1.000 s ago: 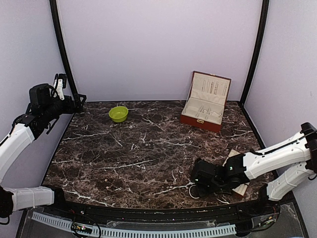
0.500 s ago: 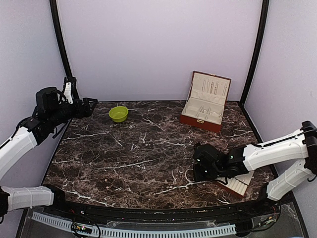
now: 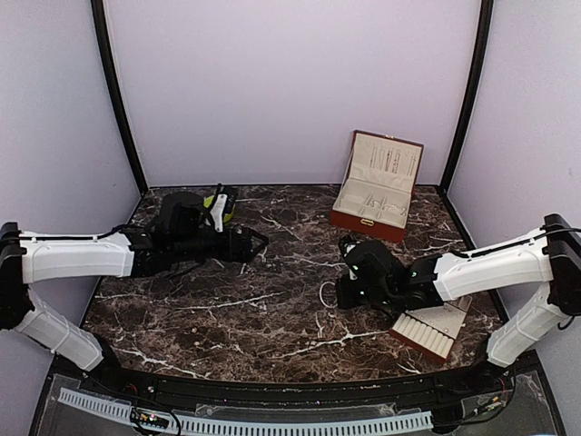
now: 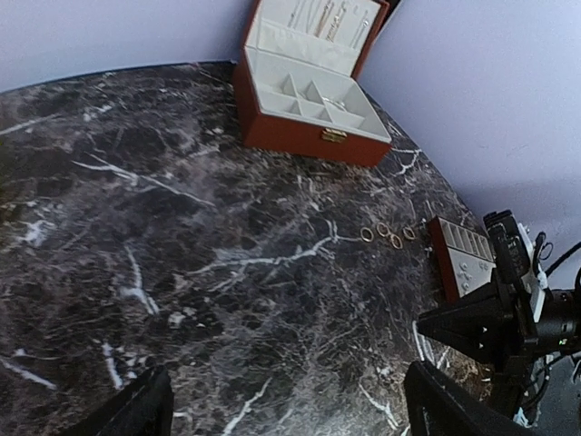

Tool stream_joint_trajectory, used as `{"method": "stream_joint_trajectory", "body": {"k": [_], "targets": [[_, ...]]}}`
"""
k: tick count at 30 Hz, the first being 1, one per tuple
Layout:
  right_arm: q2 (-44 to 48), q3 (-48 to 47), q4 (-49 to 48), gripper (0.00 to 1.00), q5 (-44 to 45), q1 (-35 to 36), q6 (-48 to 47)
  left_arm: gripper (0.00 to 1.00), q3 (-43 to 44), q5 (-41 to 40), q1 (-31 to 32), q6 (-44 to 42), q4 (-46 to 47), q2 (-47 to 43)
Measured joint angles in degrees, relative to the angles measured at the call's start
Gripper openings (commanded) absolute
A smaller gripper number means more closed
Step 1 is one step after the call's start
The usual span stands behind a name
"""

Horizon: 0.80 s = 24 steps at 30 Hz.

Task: Organize the mixed jewelry
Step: Pass from the right arm to the left

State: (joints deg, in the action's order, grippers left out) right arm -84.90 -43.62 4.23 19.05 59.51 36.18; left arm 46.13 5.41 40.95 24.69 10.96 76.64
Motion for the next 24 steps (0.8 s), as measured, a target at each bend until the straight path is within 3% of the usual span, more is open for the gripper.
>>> {"method": "stream_joint_trajectory", "body": {"k": [7,16,24], "targets": [[0.0,-0.4,-3.8,0.0,1.1,0.0,-1.5,0.88,3.3,4.6,4.7,6.5,6.0,12.0],[1.9,-0.4,-7.0,0.0,2.5,0.0,-1.9,0.85,8.9,9.4,8.2,9.4,8.5,18.3],[2.3,-0.4,-8.3,0.0,3.3,0.0,-1.9,0.64,13.0,12.3,10.4,10.3,9.1,21.7]]}}
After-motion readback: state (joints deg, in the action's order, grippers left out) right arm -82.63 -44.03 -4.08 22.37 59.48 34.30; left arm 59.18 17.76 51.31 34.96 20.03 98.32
